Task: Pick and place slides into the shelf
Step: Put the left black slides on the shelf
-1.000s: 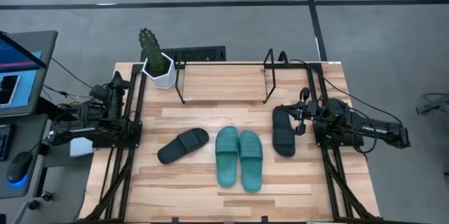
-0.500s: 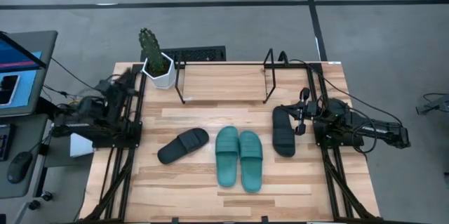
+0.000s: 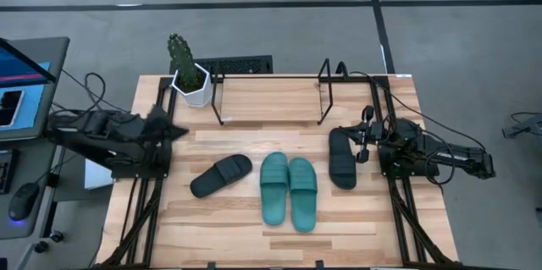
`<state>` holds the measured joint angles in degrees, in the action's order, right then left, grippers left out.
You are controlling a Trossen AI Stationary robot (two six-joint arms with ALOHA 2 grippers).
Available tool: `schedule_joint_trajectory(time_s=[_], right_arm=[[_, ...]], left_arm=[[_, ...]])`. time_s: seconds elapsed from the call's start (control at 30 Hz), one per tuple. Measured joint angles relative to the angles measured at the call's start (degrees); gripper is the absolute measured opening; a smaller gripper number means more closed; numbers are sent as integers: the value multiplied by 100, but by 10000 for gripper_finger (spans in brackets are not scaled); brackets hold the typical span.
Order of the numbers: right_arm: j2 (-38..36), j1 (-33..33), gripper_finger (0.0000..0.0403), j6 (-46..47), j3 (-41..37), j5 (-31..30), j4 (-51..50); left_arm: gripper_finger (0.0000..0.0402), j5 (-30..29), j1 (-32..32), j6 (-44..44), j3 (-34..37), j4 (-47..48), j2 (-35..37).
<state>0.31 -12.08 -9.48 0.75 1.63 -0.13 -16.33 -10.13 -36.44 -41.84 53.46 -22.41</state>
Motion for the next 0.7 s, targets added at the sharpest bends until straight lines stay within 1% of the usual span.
schedule_joint_trajectory(time_s=[0.07,0.1,0.17,0.2,0.33,0.43,0.63,0.7], right_arm=[[-1,0,0,-1,-1,0,-1],[-1,0,0,-1,1,0,-1],[1,0,0,-2,-1,0,1],[0,0,0,0,-1,0,-1],[0,0,0,0,1,0,-1],[-2,0,0,-1,1,2,-1],[-1,0,0,1,0,0,-1],[-1,0,0,0,0,0,-1]], left_arm=[[0,762,0,-47,-5,285,-241],[0,1051,0,-48,-5,482,-373],[0,1491,0,44,-5,878,-654],[0,1612,0,188,-5,1045,-802],[0,1638,0,867,-5,1472,-1401],[0,1649,0,1111,-5,1530,-1759],[0,2320,0,1321,-7,1523,-2248],[0,2352,2,1313,-10,1542,-2370]])
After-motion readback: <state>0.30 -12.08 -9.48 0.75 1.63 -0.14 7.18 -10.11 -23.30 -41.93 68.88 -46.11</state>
